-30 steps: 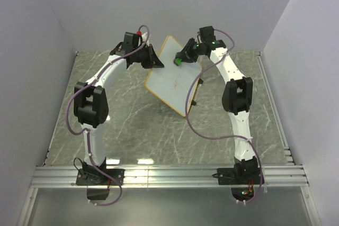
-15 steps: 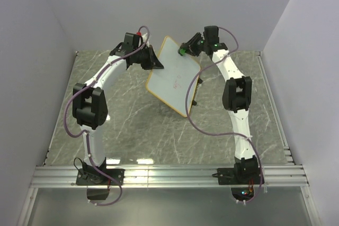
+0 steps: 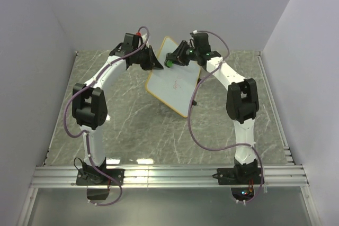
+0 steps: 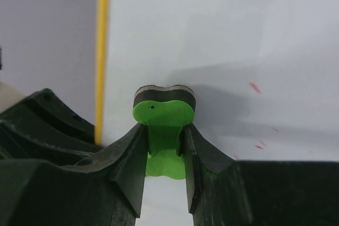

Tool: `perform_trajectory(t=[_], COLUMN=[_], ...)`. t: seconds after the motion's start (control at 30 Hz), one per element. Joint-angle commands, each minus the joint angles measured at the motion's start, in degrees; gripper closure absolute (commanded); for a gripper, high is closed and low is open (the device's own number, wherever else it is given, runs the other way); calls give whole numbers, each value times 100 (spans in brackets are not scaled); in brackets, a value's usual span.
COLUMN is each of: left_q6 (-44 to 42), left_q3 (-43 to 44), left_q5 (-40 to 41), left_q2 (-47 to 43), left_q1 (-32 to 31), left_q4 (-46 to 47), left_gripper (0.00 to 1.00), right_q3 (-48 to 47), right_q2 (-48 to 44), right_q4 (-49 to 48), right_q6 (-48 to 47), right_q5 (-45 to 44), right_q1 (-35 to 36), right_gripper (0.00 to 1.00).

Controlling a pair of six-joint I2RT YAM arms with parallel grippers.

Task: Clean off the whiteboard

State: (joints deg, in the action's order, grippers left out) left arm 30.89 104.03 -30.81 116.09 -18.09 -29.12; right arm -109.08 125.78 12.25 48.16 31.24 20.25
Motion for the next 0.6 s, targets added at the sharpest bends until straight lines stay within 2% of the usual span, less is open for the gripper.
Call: perform_trajectory(t=[0.0,0.07,0.13,0.23,0.27,0.37,0.57], left_q6=[-1191,-1191,-1182,-1209,-1217,-1270,-1314], left_q3=[-391,-488,-611,-629,-612,-507,-463], left_q5=[242,233,224,250,277,417,505], left_q2=[-60,-174,-280,-341,-342,-342,-289], left_q1=[-476,-485,-476,-485,-494,-538,-556], left_q4=[-858,-814,-788,-796,-840,-911,-972], left_gripper=[100,100,100,100,100,100,100], right_q3=[747,434,-93,-1551,-2321,-3371,-2522], right_q2=[535,736,913,1675,1861,2433,1969], right_q4=[357,514,1084,1884,2008,2457,1956], right_q6=[-44,18,-43,-114,-218,-334,-421], right_q5=[5,-205,-486,-830,-822,-840,-488], right_q1=[-72,-205,-285,-285,-276,-188,83], right_gripper=[100,100,100,100,100,100,100])
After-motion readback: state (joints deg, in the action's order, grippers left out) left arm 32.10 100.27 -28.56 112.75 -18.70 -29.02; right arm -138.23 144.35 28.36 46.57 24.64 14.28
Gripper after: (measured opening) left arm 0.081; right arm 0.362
